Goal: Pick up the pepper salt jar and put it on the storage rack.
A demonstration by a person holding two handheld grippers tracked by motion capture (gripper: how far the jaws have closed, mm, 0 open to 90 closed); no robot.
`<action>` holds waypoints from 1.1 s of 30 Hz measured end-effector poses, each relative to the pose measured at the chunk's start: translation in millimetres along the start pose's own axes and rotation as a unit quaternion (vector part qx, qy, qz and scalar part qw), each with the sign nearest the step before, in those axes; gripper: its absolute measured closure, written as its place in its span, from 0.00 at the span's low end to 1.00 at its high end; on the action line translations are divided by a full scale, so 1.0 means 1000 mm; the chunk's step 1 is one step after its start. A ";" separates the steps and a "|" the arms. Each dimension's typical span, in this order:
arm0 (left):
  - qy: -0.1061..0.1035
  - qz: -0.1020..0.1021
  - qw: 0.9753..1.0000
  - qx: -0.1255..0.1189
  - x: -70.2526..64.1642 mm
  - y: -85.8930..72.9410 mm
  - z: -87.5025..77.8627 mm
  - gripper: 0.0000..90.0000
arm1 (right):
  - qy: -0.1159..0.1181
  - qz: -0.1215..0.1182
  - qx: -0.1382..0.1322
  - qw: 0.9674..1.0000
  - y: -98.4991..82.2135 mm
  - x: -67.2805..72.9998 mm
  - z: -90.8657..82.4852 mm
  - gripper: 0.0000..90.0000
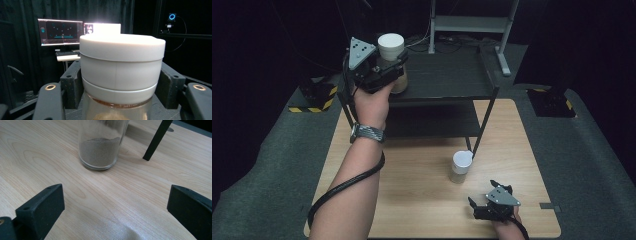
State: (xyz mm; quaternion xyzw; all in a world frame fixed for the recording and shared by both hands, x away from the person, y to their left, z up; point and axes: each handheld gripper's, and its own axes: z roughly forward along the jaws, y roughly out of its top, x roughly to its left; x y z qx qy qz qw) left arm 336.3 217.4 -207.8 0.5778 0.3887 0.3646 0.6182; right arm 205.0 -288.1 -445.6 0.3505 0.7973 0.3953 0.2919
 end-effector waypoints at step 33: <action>0.018 -0.002 1.000 0.017 -0.015 0.012 -0.007 0.01 | -0.001 -0.004 0.000 1.000 0.000 0.001 0.000 0.00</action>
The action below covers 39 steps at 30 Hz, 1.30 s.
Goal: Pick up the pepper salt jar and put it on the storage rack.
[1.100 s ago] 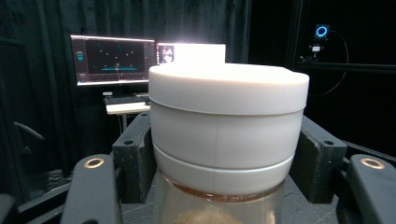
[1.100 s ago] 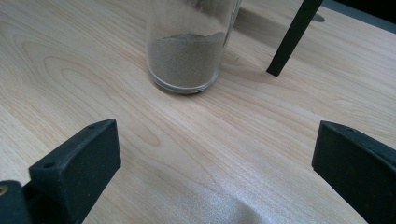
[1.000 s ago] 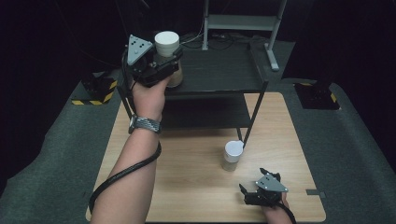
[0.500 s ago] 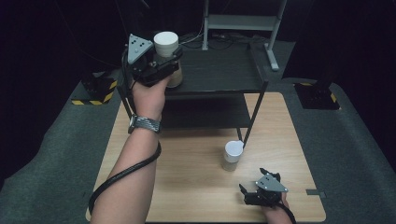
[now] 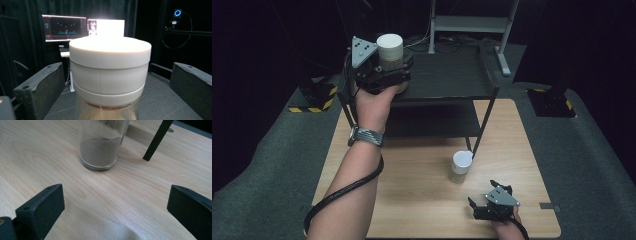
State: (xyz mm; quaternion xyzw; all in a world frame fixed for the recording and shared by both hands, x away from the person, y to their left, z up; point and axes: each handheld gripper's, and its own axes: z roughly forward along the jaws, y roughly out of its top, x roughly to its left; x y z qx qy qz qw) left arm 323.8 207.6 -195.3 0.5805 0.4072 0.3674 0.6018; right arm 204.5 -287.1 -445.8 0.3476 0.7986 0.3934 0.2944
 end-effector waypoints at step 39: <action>-0.040 0.011 0.999 0.022 0.019 -0.055 -0.068 0.01 | -0.004 -0.010 0.004 1.000 0.002 0.003 0.001 0.00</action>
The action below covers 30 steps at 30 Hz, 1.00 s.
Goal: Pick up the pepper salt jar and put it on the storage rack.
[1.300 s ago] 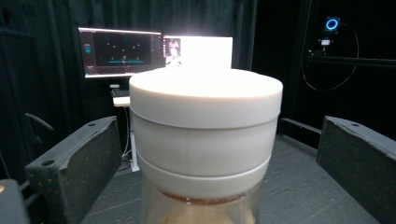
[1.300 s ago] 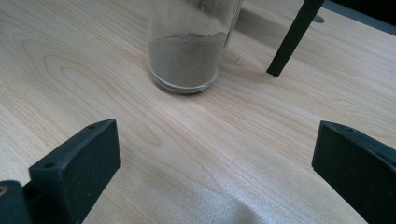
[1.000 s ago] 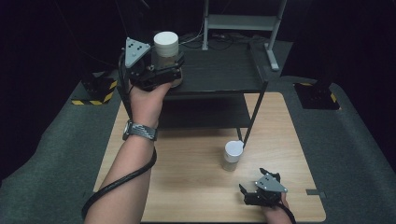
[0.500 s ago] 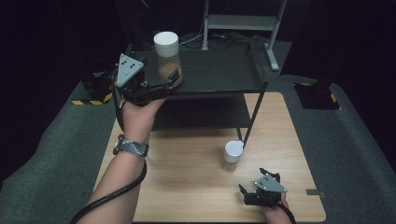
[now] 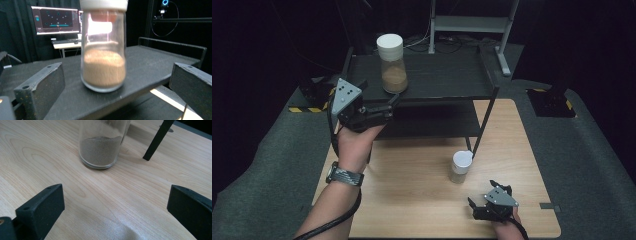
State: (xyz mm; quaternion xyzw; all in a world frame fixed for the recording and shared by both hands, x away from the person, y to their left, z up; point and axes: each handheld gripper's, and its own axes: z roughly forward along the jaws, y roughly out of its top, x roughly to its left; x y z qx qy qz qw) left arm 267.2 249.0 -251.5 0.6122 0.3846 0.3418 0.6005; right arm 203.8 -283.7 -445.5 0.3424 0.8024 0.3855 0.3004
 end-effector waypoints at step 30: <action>-0.025 0.015 0.997 0.064 -0.013 -0.094 -0.039 0.01 | -0.004 -0.007 0.003 1.000 0.001 0.003 0.000 0.00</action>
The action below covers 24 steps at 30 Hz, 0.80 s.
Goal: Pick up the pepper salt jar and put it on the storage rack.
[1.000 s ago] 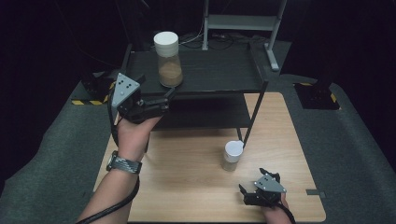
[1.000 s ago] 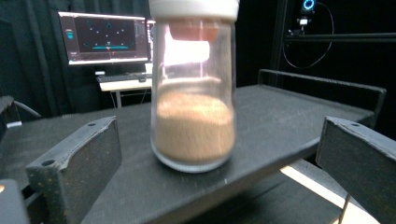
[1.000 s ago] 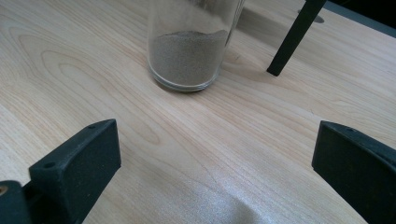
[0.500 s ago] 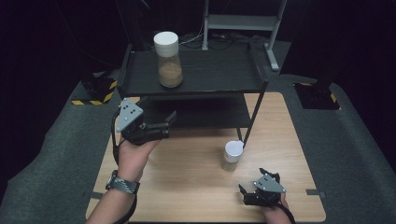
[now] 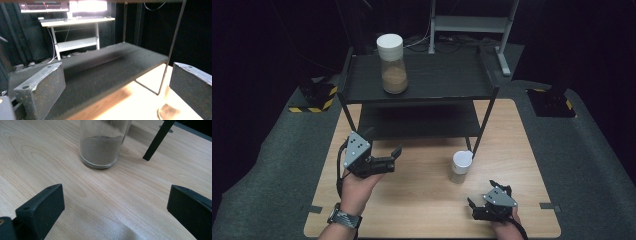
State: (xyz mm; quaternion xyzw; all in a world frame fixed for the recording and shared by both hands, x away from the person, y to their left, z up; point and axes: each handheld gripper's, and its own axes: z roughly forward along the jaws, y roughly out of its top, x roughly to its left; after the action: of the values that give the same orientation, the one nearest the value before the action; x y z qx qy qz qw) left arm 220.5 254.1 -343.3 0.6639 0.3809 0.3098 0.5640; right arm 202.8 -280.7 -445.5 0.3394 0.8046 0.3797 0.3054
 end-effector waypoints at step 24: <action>0.004 -0.026 0.996 0.083 -0.001 -0.088 -0.004 0.01 | -0.005 -0.004 0.000 1.000 0.000 0.003 0.000 0.00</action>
State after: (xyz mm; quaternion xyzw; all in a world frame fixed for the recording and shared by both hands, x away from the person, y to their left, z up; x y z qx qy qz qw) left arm 203.4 261.9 -429.4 0.6970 0.4246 0.2651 0.5134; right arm 200.7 -278.2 -446.0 0.3382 0.8044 0.3765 0.3111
